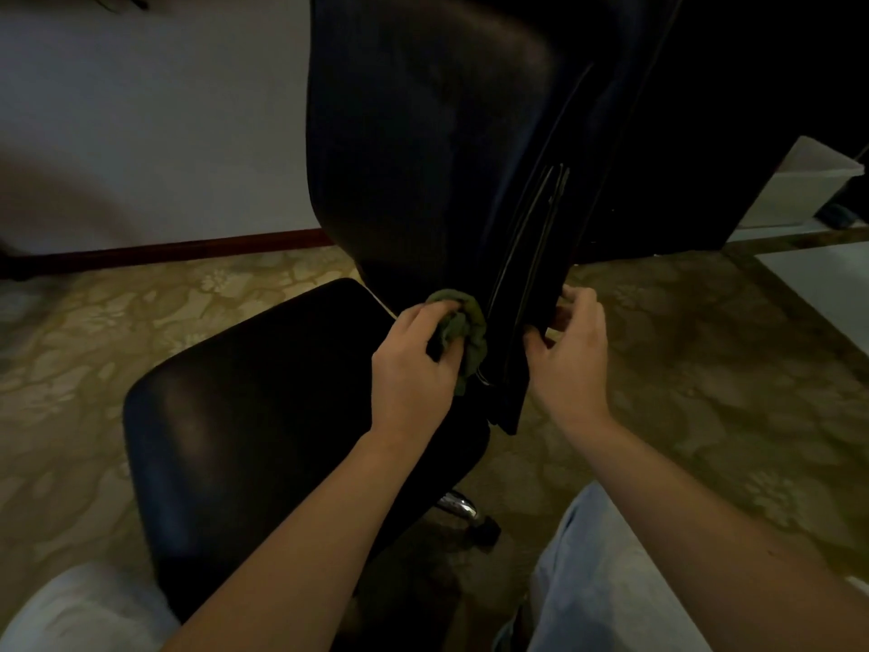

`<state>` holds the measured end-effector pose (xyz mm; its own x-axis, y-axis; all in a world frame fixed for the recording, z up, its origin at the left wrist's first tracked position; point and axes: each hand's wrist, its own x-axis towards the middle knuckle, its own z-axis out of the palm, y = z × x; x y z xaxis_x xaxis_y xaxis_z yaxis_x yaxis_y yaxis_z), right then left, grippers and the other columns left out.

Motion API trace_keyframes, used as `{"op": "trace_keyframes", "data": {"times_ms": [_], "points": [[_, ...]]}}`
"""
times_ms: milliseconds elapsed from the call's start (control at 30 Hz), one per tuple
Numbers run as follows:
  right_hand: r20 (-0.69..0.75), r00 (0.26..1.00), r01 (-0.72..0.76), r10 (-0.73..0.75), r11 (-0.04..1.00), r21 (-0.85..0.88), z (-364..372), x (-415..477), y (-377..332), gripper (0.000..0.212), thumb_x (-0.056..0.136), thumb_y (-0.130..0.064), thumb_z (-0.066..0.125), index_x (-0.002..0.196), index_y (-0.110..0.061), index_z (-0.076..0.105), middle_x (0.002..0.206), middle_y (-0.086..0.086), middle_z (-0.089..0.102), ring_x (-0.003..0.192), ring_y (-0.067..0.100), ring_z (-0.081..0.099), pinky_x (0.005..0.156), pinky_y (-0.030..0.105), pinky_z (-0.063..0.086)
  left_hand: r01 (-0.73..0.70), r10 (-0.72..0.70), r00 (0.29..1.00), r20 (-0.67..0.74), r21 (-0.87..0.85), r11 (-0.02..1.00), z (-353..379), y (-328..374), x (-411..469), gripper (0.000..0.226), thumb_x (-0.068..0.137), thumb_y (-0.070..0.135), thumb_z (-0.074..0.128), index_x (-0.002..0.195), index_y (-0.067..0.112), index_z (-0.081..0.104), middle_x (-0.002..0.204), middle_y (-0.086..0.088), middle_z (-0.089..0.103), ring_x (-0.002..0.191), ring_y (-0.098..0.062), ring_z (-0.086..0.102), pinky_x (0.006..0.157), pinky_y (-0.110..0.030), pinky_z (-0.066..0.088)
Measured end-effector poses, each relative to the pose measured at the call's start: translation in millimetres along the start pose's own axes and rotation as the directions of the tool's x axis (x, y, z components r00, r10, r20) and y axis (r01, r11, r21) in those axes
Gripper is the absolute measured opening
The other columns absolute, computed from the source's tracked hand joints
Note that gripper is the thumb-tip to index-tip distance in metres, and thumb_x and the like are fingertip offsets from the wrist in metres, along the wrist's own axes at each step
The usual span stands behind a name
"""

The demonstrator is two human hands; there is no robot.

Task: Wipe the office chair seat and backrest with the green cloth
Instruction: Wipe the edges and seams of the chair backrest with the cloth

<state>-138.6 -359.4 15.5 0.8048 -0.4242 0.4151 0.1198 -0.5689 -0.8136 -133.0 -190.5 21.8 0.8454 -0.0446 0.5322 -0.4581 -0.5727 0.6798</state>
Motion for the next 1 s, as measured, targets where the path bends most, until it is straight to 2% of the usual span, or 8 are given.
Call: {"op": "trace_keyframes", "data": {"times_ms": [100,300,467,533,633,767,900,1000], "points": [[-0.004,1.000,-0.009,0.009,1.000,-0.004,0.5,-0.6,0.3,0.036,0.089,-0.010,0.068,0.118,-0.017,0.047,0.111,-0.002,0.045,0.096,0.012,0.058,0.076,0.041,0.058,0.006,-0.007,0.999,0.048,0.019,1.000,10.0,-0.9,-0.1,0.032,0.090,0.010,0.073,0.121,0.013,0.069,0.123,0.001,0.062,0.111,-0.006,0.058,0.094,-0.001,0.042],[-0.019,1.000,-0.010,0.010,1.000,-0.009,1.5,-1.6,1.0,0.035,0.090,-0.014,0.067,0.117,-0.019,0.047,0.111,-0.002,0.046,0.096,0.015,0.058,0.078,0.039,0.057,0.201,-0.199,0.978,0.058,-0.034,0.979,22.3,-12.1,-13.0,0.025,0.090,0.009,0.073,0.115,0.013,0.071,0.118,0.010,0.052,0.106,-0.004,0.054,0.084,-0.002,0.045],[-0.015,1.000,0.010,-0.010,1.000,-0.001,0.7,-1.5,1.1,0.035,0.089,-0.013,0.067,0.117,-0.019,0.047,0.109,-0.005,0.045,0.096,0.012,0.057,0.077,0.040,0.058,0.149,-0.206,0.927,0.314,0.195,0.969,18.0,-32.4,-28.4,0.030,0.095,0.009,0.064,0.123,0.020,0.070,0.121,0.001,0.060,0.105,-0.014,0.060,0.083,-0.007,0.039],[-0.006,1.000,0.024,-0.024,1.000,0.008,-0.8,-0.5,0.8,0.035,0.089,-0.011,0.067,0.118,-0.018,0.048,0.109,-0.003,0.046,0.095,0.011,0.057,0.076,0.037,0.058,0.175,-0.216,0.935,0.281,0.162,0.971,10.4,-34.9,-31.0,0.033,0.095,0.008,0.065,0.126,0.016,0.068,0.124,-0.003,0.062,0.110,-0.019,0.062,0.088,-0.014,0.042],[0.010,0.999,0.034,-0.034,0.999,0.006,-2.3,1.4,3.5,0.036,0.089,-0.012,0.068,0.119,-0.017,0.049,0.110,-0.002,0.047,0.096,0.012,0.058,0.076,0.026,0.055,0.161,-0.175,0.972,0.159,0.102,0.982,1.7,-29.3,-27.1,0.030,0.094,0.011,0.068,0.123,0.012,0.068,0.120,-0.003,0.063,0.105,-0.013,0.060,0.083,-0.004,0.038],[0.023,1.000,0.013,-0.014,0.999,0.035,-0.4,-1.1,7.2,0.039,0.090,-0.013,0.067,0.124,-0.020,0.048,0.112,-0.001,0.050,0.098,0.010,0.057,0.076,0.014,0.047,0.111,-0.111,0.993,0.044,0.019,0.994,-3.4,-12.0,-10.2,0.024,0.092,0.012,0.070,0.116,0.011,0.070,0.115,0.001,0.064,0.103,-0.008,0.062,0.087,-0.010,0.048],[0.018,1.000,-0.020,0.018,0.997,0.076,4.1,-4.1,7.7,0.041,0.092,-0.013,0.066,0.128,-0.022,0.049,0.114,-0.003,0.055,0.099,0.005,0.057,0.074,0.010,0.047,0.077,-0.078,0.996,0.043,0.018,0.997,6.5,-6.8,-0.4,0.027,0.092,0.011,0.071,0.118,0.011,0.069,0.114,0.001,0.062,0.102,-0.007,0.060,0.088,-0.010,0.049],[-0.004,0.999,-0.033,0.034,0.995,0.091,5.4,-2.9,7.8,0.039,0.093,-0.015,0.066,0.128,-0.021,0.050,0.115,-0.001,0.056,0.099,0.007,0.060,0.075,0.012,0.050,0.183,-0.182,0.982,0.055,-0.003,0.983,24.5,-4.6,-7.9,0.028,0.094,0.008,0.066,0.122,0.012,0.062,0.119,-0.003,0.055,0.102,-0.010,0.056,0.080,-0.005,0.045]]}}
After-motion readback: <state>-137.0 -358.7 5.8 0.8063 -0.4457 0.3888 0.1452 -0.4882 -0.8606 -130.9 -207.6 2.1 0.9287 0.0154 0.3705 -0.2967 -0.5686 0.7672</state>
